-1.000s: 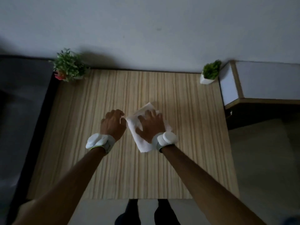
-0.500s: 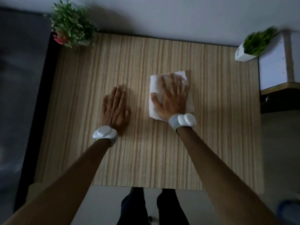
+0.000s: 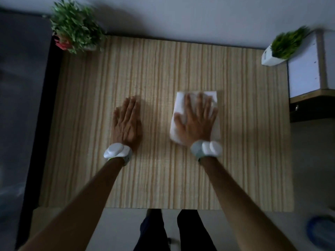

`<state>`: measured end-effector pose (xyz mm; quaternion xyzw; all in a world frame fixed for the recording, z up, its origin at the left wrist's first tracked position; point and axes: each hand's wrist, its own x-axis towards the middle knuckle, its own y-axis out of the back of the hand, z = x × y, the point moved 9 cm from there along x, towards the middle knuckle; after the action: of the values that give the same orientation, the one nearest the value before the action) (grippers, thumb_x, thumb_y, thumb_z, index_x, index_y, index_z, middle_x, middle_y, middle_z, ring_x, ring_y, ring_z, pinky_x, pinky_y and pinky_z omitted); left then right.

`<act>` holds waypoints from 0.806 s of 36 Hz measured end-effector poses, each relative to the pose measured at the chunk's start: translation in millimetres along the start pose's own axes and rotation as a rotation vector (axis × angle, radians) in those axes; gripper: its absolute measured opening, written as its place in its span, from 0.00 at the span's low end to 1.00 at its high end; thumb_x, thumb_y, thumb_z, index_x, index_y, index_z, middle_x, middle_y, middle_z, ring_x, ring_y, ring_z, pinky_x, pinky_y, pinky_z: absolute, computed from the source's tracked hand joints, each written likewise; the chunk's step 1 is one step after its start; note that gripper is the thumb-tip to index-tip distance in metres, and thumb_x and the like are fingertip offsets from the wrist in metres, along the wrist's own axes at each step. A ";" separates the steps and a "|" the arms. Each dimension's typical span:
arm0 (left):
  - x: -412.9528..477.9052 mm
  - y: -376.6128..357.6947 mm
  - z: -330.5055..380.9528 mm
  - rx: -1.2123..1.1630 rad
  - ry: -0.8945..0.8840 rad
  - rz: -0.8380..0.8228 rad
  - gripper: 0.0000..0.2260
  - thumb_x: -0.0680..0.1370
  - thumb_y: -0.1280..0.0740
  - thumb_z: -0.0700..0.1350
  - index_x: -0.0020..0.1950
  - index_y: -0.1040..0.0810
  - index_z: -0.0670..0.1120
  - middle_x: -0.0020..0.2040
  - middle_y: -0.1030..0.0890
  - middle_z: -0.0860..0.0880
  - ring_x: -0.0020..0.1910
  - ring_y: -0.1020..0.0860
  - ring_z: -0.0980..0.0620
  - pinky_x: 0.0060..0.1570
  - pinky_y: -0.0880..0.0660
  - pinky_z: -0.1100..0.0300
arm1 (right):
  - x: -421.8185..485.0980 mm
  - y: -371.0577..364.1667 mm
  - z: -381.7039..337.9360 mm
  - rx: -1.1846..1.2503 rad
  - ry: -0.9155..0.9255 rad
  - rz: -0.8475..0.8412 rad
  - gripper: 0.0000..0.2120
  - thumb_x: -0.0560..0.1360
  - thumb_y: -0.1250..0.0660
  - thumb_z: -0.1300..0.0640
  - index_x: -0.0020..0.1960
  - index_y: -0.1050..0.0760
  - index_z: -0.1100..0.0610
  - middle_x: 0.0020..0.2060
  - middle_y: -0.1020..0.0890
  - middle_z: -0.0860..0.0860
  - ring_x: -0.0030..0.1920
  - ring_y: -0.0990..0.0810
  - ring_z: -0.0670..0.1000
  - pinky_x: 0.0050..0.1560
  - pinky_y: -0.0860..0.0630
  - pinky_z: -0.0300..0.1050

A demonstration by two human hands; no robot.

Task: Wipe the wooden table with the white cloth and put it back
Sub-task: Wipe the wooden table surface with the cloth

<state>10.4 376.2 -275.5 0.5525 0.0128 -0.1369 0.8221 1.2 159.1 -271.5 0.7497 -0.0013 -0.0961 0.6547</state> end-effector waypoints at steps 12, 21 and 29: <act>2.8 -0.8 -2.9 0.024 -0.018 0.045 0.24 0.84 0.50 0.44 0.80 0.48 0.47 0.81 0.48 0.48 0.79 0.55 0.54 0.75 0.66 0.60 | 54.6 6.8 -26.4 -0.008 0.073 0.006 0.32 0.78 0.49 0.39 0.80 0.43 0.49 0.80 0.42 0.61 0.79 0.44 0.67 0.75 0.47 0.69; -1.7 0.3 -0.9 0.037 -0.010 0.045 0.25 0.83 0.50 0.47 0.80 0.47 0.46 0.81 0.46 0.48 0.79 0.54 0.55 0.75 0.65 0.61 | -34.1 -16.3 -84.0 0.069 0.218 -0.072 0.32 0.81 0.52 0.38 0.81 0.44 0.49 0.81 0.45 0.60 0.81 0.49 0.65 0.77 0.53 0.71; -1.8 7.4 7.7 0.005 0.009 0.011 0.24 0.85 0.52 0.44 0.80 0.51 0.46 0.81 0.52 0.49 0.79 0.57 0.52 0.77 0.59 0.50 | -0.7 0.1 -1.2 0.023 -0.036 0.007 0.34 0.79 0.56 0.37 0.82 0.47 0.50 0.81 0.47 0.60 0.81 0.50 0.65 0.77 0.53 0.69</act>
<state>9.4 372.2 -265.5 0.5550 0.0131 -0.1300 0.8215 0.6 160.4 -271.1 0.7554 -0.0167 -0.1071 0.6463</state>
